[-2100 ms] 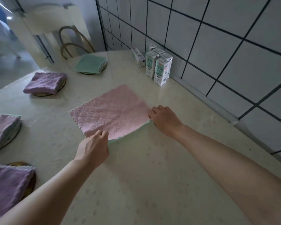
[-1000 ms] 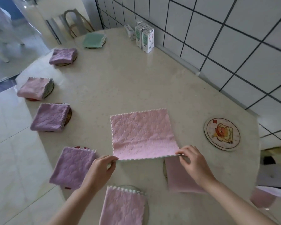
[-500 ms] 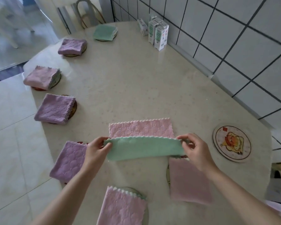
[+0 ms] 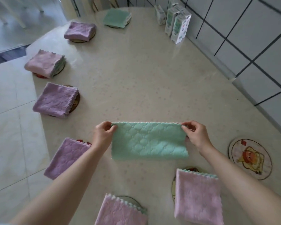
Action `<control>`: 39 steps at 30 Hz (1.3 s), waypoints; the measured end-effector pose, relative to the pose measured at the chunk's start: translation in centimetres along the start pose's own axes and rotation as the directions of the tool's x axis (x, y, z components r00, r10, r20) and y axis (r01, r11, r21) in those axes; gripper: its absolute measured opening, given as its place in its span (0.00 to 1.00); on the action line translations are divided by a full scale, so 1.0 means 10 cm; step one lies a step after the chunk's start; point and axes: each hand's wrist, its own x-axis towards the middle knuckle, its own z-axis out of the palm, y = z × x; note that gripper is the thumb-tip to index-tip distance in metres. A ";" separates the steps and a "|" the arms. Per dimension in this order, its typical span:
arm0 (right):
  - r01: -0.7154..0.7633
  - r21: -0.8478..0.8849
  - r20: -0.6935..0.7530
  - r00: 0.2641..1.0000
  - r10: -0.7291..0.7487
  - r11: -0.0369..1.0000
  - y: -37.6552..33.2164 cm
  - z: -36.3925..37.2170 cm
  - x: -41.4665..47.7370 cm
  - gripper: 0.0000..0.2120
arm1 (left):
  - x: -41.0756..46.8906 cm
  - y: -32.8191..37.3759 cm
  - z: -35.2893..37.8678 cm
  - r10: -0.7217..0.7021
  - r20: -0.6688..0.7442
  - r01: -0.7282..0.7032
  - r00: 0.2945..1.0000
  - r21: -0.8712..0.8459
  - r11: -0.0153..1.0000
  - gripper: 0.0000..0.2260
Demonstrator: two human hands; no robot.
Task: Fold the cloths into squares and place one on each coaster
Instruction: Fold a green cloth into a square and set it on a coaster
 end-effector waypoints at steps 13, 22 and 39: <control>-0.067 -0.282 -0.031 0.998 0.061 0.957 -0.05 0.04 0.17 0.06 | 0.17 -0.02 0.06 0.000 -0.009 0.002 1.000 0.182 0.983 0.05; 0.149 -0.457 -0.015 0.984 -0.175 0.877 -0.23 0.01 -0.13 0.11 | -0.20 0.03 -0.01 0.201 -0.123 -0.117 0.972 0.488 0.865 0.06; 0.694 -0.589 0.562 0.720 -0.406 0.414 0.33 -0.05 -1.06 0.35 | -1.20 -0.75 -0.03 0.391 0.552 -0.676 0.736 0.628 0.387 0.26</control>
